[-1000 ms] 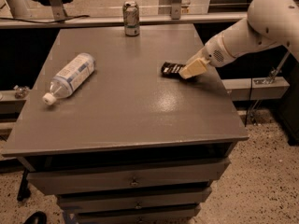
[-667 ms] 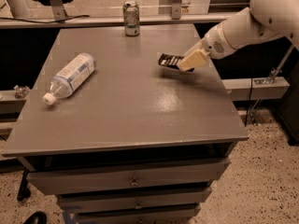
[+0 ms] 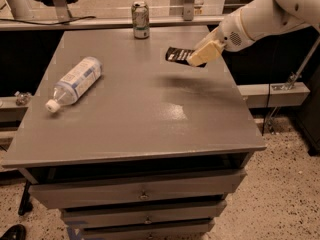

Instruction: Move rxbar chocolate near blue plastic bottle

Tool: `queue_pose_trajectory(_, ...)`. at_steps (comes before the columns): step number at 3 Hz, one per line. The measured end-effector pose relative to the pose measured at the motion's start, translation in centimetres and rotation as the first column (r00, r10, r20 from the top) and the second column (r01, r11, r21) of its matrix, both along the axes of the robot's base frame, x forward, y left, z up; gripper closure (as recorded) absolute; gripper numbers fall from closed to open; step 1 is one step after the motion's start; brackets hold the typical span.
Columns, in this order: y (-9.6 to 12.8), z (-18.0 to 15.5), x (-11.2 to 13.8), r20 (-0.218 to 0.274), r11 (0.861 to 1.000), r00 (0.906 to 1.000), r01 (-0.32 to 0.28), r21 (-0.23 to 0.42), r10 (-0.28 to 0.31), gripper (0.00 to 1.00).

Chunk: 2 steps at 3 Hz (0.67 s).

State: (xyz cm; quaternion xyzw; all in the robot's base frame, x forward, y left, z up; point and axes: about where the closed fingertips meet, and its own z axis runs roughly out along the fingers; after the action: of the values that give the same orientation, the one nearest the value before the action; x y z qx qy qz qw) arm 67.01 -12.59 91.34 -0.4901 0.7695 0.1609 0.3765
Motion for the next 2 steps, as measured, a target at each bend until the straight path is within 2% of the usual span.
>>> queue_pose_trajectory(1, 3.6, -0.8, 0.2, 0.009, 0.999, 0.9994, -0.033, 0.005, 0.033, 1.00)
queue_pose_trajectory(2, 8.6, -1.5, -0.3, 0.031, 0.997, 0.9965, -0.078, 0.011, 0.077, 1.00)
